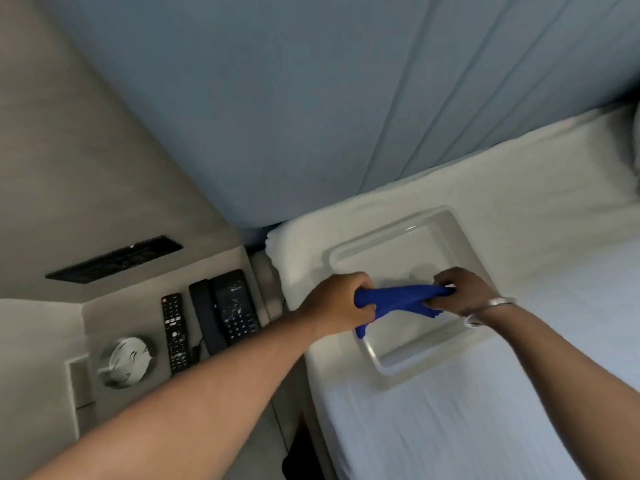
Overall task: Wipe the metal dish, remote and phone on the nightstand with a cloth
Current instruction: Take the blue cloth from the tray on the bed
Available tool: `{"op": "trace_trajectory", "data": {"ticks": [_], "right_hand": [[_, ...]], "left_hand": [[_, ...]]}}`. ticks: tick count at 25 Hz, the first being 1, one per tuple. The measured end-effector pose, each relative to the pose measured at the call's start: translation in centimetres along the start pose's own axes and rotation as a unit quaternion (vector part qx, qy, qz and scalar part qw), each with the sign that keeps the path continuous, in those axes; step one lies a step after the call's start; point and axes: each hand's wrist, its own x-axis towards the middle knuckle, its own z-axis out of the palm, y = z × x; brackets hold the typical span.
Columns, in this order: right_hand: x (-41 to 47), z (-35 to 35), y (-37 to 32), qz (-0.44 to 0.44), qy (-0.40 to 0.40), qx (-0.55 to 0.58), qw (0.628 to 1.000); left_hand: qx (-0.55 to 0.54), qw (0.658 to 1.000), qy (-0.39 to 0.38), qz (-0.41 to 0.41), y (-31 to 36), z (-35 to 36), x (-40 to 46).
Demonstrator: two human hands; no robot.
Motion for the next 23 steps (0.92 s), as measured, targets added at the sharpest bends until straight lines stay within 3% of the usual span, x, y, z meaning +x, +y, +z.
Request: {"op": "trace_trajectory", "data": {"ticks": [1,2,4,5,7,10,13,17,21,23], "right_hand": [[-1.5,0.1,-1.4,-0.006,-0.015,0.145,0.989],[-2.9,0.4,-3.2,-0.019,-0.047,0.290,0.956],[-4.4,2.7,-8.0,-0.033,-0.139,0.496,0.856],[-4.5,4.9,-11.3,-0.028,-0.168,0.546,0.820],[-4.2,10.8,-18.6,0.012,-0.166,0.584,0.795],[-2.9,21.1,-28.7,0.104,-0.106,0.513,0.845],[-2.6,29.0,-35.4,0.123,-0.097,0.436,0.886],[-3.6,36.5,-40.2,0.114,-0.112,0.348,0.924],[-4.1,39.8,-41.8,0.117,-0.105,0.323,0.933],[-3.7,40.8,-42.1,0.108,-0.116,0.300,0.941]], "left_hand": [[-0.137,0.990,0.033,-0.012,-0.9,-2.4,-1.8],[-0.261,0.963,0.064,-0.027,-2.2,-4.7,-3.5],[-0.433,0.893,0.098,-0.081,-6.4,-8.8,-7.2],[-0.479,0.864,0.109,-0.112,-9.1,-10.5,-9.3],[-0.538,0.813,0.144,-0.170,-15.0,-12.9,-13.6],[-0.533,0.771,0.243,-0.252,-24.4,-14.4,-18.9],[-0.441,0.786,0.288,-0.324,-32.2,-15.1,-23.4],[-0.394,0.802,0.270,-0.358,-40.6,-16.5,-27.7],[-0.380,0.820,0.244,-0.350,-45.3,-17.4,-29.0],[-0.269,0.862,0.259,-0.343,-47.8,-18.1,-28.4]]}}
